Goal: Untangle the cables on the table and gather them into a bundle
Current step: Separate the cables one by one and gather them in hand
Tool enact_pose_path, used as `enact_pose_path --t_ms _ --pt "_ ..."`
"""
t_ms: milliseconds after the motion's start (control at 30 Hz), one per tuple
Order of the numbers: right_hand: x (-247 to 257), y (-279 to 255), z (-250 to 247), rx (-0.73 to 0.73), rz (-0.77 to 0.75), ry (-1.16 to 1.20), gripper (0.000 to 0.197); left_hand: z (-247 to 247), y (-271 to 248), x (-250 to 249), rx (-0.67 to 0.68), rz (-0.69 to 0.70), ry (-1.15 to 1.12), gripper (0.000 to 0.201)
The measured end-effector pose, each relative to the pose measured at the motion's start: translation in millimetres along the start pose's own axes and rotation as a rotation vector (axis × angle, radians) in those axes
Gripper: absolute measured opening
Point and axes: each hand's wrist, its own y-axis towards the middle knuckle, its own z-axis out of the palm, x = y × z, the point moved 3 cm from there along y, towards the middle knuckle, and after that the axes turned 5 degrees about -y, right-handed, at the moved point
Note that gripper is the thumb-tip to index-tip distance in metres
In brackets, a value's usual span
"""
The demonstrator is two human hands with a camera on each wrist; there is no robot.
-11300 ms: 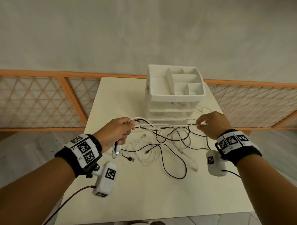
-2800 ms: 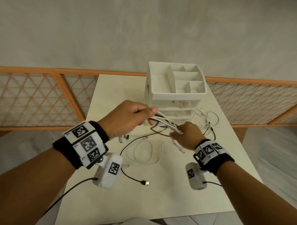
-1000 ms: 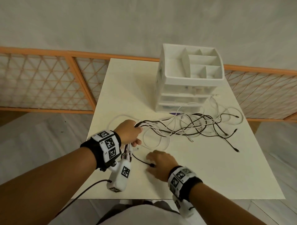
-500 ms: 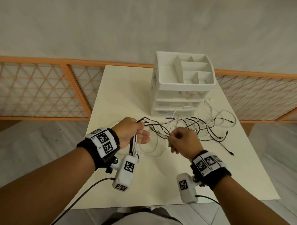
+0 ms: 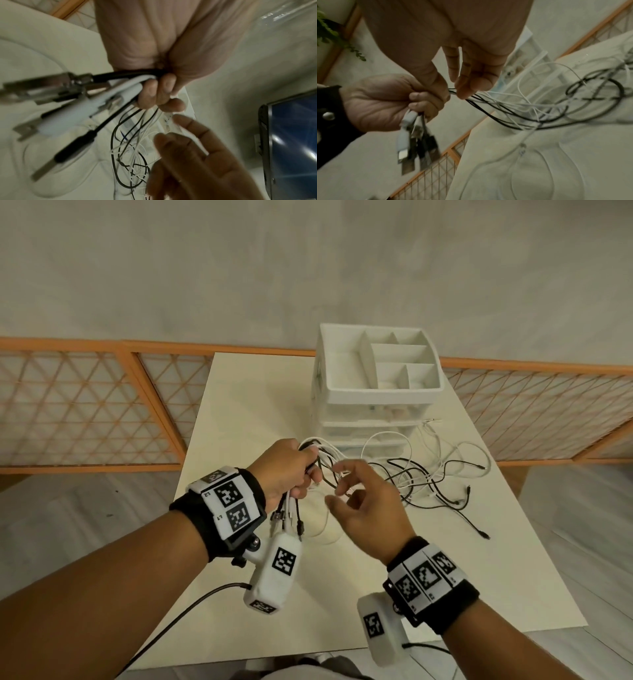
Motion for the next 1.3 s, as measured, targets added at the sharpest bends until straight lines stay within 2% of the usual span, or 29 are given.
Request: enact_pose_path --t_ms 133,300,400,433,500,567,633,700,733,800,833,900,967,1033,1100,1133,1167,1233,1300 --pt "16.3 14.9 0.1 -0.052 -0.089 -0.041 0.032 9.8 -7.1 -6.5 0.099 0.009 0.113 0.023" --pt "13.3 18.3 12.2 -0.151 -0.049 0.070 0.027 7.2 -7.6 -13.1 0.108 0.020 0.115 0.027" --pt "4.0 22.1 19.5 -0.032 -0.024 0.039 0.009 4.1 -11.3 -17.1 0.159 0.044 0.153 0.025" --pt "-4.9 23.6 23.6 0.026 -0.005 -0.029 0.023 3.2 -12.2 -20.6 0.166 0.074 0.165 0.023" --pt "-38.3 21.3 30.9 0.172 0.113 -0.229 0.039 -1.6 -13.5 -33.4 0.142 0.169 0.142 0.020" --pt "-87.5 11.2 27.6 0.302 0.293 -0.449 0.037 -10.3 -13.5 -49.7 0.097 0.273 0.068 0.021" --pt "-124.8 -1.3 12.4 0.334 0.508 -0.463 0.031 -21.7 -13.7 -59.7 0.059 0.329 -0.007 0.021" --pt "-129.9 1.0 -14.2 0.270 0.591 -0.461 0.034 -29.2 -11.8 -55.7 0.026 0.328 0.057 0.019" --pt "-123.5 9.9 -30.1 0.213 0.563 -0.466 0.037 -31.4 -9.7 -48.8 -0.003 0.312 0.167 0.019" --pt "-94.9 32.2 -66.4 -0.039 0.403 -0.353 0.041 -35.1 -3.8 -31.2 -0.083 0.267 0.365 0.023" --pt "-73.8 40.9 -86.0 -0.209 0.298 -0.227 0.039 -37.3 0.1 -23.1 -0.121 0.244 0.375 0.027" --pt "-37.1 48.8 -124.1 -0.511 0.134 0.034 0.029 -43.2 7.3 -11.8 -0.190 0.195 0.249 0.031" --pt "-34.2 50.6 -142.0 -0.614 0.123 0.124 0.023 -47.4 9.8 -10.6 -0.238 0.182 0.099 0.027" --pt "-67.7 47.1 -137.7 -0.503 0.328 -0.049 0.027 -48.6 9.3 -15.7 -0.244 0.203 -0.027 0.021" --pt "-116.6 34.4 -120.1 -0.288 0.597 -0.243 0.034 -49.3 7.4 -25.2 -0.233 0.226 -0.157 0.021" --pt "-134.3 27.0 -111.4 -0.202 0.698 -0.264 0.035 -49.6 6.7 -28.7 -0.226 0.229 -0.203 0.022" --pt "-143.0 22.7 -105.1 -0.161 0.736 -0.273 0.036 -49.6 6.3 -31.5 -0.216 0.228 -0.236 0.022" --pt "-130.6 23.4 -98.1 -0.134 0.637 -0.336 0.040 -47.3 7.2 -32.9 -0.196 0.217 -0.264 0.021" --pt "-90.7 27.5 -91.8 -0.088 0.439 -0.296 0.044 -38.7 7.7 -30.9 -0.181 0.202 -0.251 0.021"
